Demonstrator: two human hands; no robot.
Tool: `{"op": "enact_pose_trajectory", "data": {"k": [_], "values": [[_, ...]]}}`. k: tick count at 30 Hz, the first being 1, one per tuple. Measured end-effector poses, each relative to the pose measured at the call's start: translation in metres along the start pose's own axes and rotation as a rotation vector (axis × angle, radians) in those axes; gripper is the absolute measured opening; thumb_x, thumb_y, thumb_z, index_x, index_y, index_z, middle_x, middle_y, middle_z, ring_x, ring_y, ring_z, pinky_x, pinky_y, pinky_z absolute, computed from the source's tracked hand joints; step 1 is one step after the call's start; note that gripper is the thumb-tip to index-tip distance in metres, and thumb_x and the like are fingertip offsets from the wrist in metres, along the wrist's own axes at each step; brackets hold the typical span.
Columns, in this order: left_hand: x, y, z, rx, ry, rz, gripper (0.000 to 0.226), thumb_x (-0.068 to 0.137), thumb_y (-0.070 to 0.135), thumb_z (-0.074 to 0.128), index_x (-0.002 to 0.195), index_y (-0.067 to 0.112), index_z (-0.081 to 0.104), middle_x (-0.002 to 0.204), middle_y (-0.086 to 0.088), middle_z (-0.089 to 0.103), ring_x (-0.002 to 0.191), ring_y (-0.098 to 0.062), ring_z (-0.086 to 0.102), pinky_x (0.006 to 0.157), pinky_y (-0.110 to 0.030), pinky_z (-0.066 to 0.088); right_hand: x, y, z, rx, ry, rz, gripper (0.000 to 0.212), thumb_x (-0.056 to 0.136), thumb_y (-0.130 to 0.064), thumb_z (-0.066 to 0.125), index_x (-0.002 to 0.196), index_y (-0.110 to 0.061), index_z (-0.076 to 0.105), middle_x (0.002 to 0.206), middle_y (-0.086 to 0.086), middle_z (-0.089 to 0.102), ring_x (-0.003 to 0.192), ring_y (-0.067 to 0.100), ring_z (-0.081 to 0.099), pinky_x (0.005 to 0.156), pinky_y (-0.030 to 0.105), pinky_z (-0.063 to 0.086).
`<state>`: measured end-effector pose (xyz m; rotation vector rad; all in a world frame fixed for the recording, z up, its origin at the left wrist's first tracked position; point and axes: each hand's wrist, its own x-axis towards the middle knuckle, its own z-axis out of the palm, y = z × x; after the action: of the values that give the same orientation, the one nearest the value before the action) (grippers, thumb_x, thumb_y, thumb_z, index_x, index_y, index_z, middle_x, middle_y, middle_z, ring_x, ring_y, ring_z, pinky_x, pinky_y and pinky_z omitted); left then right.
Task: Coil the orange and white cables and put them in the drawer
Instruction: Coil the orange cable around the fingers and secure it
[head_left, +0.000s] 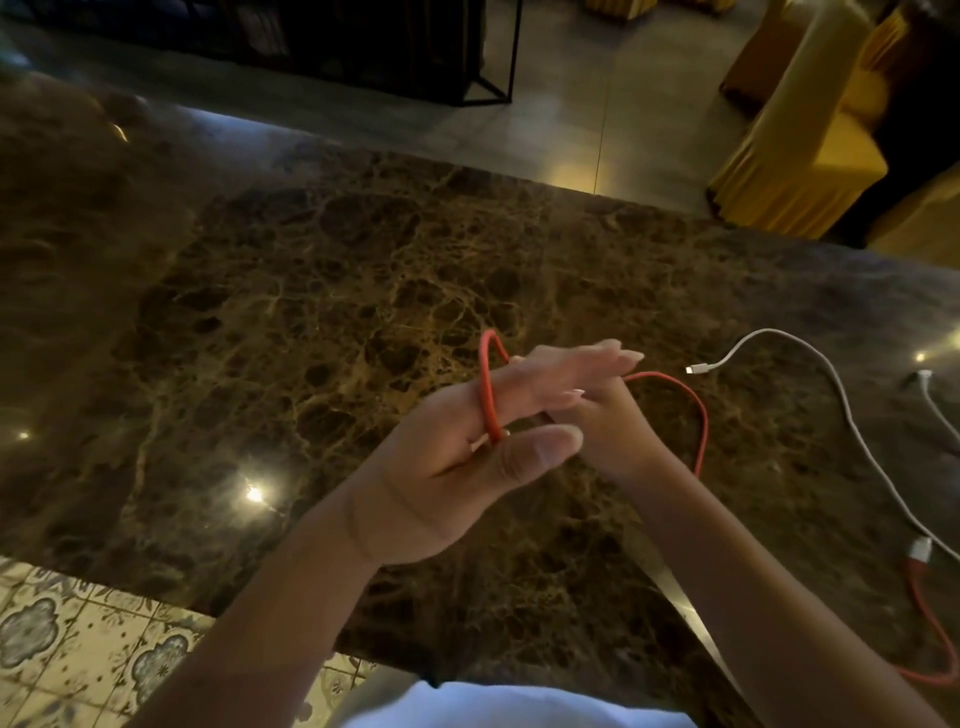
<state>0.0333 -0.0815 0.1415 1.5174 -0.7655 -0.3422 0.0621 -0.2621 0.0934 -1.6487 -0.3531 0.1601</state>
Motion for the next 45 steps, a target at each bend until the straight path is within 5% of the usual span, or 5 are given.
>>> {"op": "enact_pose_trajectory", "data": {"k": [5,12,16,32,45], "values": [[0.001,-0.02,-0.022,-0.099,0.118,-0.033,0.057,0.105,0.036,0.051,0.154,0.008,0.039,0.157,-0.013,0.052,0.145,-0.031,0.051,0.117,-0.047,0.044,-0.015,-0.002,0.007,-0.251,-0.074,0.089,0.035,0.103,-0.038,0.059,0.088,-0.01,0.073,0.064,0.012,0.063,0.054,0.024,0.057,0.053,0.038,0.045],[0.0,-0.049,-0.045,-0.377,0.296,-0.071,0.061,0.104,0.037,0.056,0.15,0.0,0.042,0.154,-0.023,0.052,0.146,-0.041,0.046,0.118,-0.047,0.04,-0.037,-0.023,0.006,-0.702,-0.405,0.145,0.017,0.106,-0.025,0.054,0.112,-0.023,0.069,0.065,-0.033,0.058,0.06,-0.011,0.056,0.065,0.01,0.04],[-0.003,-0.06,-0.055,-0.278,0.32,-0.135,0.06,0.103,0.04,0.057,0.147,0.0,0.048,0.152,-0.019,0.055,0.144,-0.037,0.051,0.119,-0.048,0.042,-0.043,-0.041,0.003,-0.722,-0.384,0.14,0.015,0.106,-0.032,0.055,0.111,-0.026,0.068,0.068,-0.016,0.06,0.059,-0.003,0.054,0.061,0.02,0.042],[-0.01,-0.083,0.001,-0.207,-0.111,-0.393,0.016,0.101,0.027,0.065,0.114,0.02,0.074,0.112,0.0,0.072,0.111,-0.018,0.067,0.102,-0.035,0.053,-0.019,-0.066,-0.014,-0.492,-0.37,0.014,0.015,0.101,-0.023,0.068,0.093,-0.012,0.072,0.063,-0.006,0.061,0.054,0.011,0.06,0.053,0.02,0.044],[-0.022,-0.035,0.02,-0.192,-0.283,-0.237,0.035,0.095,-0.005,0.067,0.131,-0.005,0.066,0.139,-0.017,0.067,0.129,-0.023,0.066,0.104,-0.034,0.054,0.02,-0.034,-0.035,0.077,-0.373,-0.031,0.007,0.093,-0.014,0.068,0.093,-0.007,0.068,0.059,-0.01,0.061,0.047,0.0,0.053,0.053,0.012,0.041]]}}
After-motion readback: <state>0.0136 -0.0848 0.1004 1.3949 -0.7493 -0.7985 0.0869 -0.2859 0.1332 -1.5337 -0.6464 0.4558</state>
